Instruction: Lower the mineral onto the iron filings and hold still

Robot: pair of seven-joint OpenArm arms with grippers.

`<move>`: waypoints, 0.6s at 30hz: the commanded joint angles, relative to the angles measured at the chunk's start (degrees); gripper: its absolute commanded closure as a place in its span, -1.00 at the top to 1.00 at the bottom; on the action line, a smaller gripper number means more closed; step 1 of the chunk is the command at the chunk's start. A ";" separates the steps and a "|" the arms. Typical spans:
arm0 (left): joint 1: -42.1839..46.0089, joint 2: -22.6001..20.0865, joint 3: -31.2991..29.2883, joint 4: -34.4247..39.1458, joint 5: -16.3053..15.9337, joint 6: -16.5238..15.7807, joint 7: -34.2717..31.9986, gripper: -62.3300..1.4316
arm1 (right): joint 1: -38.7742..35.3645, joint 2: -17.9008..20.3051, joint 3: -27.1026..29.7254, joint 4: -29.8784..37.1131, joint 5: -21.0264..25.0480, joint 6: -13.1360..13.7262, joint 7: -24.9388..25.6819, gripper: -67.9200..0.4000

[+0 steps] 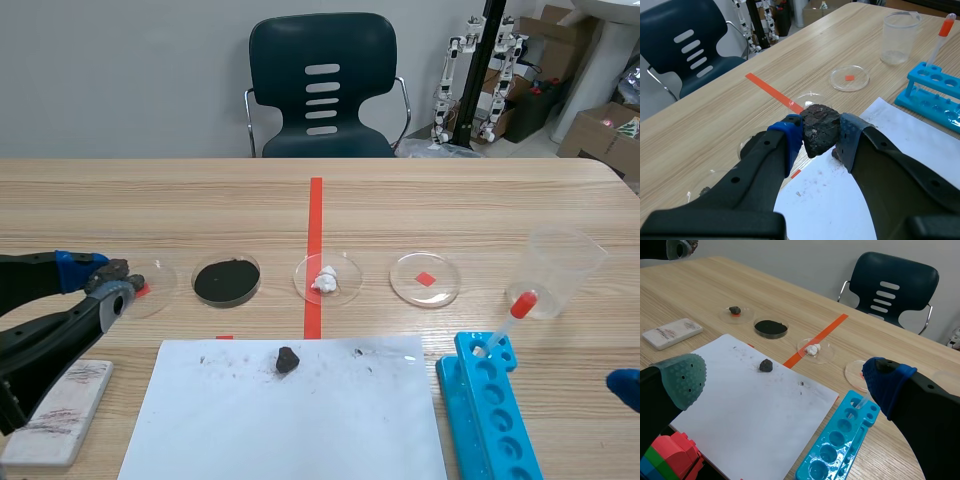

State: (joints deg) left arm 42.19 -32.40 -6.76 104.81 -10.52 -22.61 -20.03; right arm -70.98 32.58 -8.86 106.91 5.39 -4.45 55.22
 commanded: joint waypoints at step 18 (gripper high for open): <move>-19.98 5.33 6.62 -0.68 -10.58 0.70 26.32 -0.70 | 0.24 0.26 0.17 1.14 0.17 0.00 1.01 1.00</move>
State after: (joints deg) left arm 23.27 -28.12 -0.56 104.40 -20.38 -22.48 6.33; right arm -70.98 32.58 -8.86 106.91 5.37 -4.45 55.22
